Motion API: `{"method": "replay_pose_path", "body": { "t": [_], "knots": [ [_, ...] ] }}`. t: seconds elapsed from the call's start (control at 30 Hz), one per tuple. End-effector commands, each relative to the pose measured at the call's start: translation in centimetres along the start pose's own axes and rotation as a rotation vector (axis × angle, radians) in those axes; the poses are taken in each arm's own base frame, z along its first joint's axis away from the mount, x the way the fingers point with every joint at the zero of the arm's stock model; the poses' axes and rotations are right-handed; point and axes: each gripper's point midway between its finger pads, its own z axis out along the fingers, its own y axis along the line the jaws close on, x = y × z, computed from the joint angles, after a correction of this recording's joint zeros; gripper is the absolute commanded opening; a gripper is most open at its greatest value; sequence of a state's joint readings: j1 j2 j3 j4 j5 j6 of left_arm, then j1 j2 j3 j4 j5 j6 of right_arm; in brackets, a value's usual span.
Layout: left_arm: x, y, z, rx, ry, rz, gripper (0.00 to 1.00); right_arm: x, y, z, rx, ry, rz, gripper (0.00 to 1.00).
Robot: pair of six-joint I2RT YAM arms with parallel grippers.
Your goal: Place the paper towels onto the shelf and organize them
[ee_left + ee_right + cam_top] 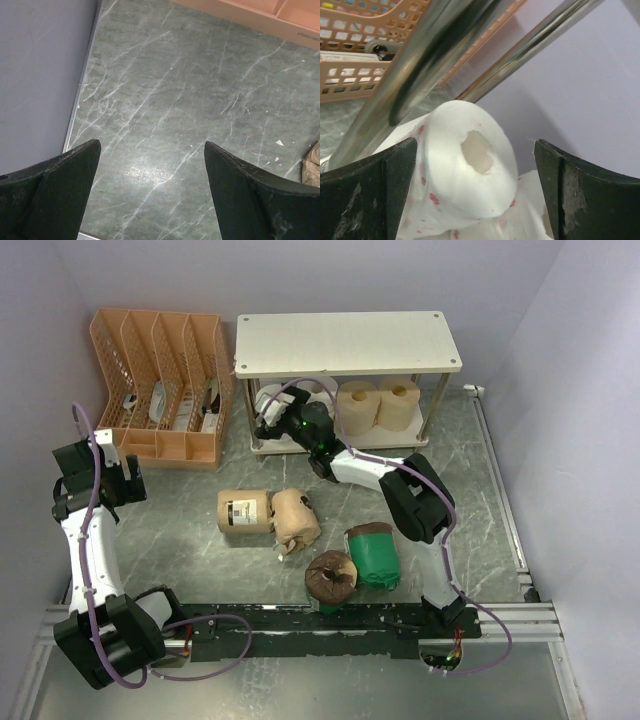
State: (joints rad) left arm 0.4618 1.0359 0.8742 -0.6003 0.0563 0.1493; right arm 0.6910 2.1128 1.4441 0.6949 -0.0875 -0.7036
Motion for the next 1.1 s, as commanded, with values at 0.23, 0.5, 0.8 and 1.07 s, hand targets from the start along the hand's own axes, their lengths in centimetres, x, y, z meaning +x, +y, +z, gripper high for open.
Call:
{"method": "replay_pose_path", "body": {
  "t": [0.23, 0.5, 0.8, 1.07],
  "knots": [
    [-0.8, 0.4, -0.4, -0.016, -0.031, -0.006, 0.96, -7.3, -4.3, -6.6, 0.147, 0.046, 0.054, 1.00],
    [-1.0, 0.0, -0.6, 0.007, -0.044, 0.001, 0.96, -10.2, 8.8, -21.0, -0.858, 0.215, 0.216, 0.99],
    [-0.7, -1.3, -0.5, 0.086, -0.027, 0.017, 0.96, -5.9, 10.5, -34.4, -1.156, 0.382, 0.126, 0.96],
    [-0.4, -1.9, -0.2, 0.124, -0.014, 0.023, 0.96, -6.3, 10.9, -39.9, -1.197, 0.408, 0.247, 0.95]
  ]
}}
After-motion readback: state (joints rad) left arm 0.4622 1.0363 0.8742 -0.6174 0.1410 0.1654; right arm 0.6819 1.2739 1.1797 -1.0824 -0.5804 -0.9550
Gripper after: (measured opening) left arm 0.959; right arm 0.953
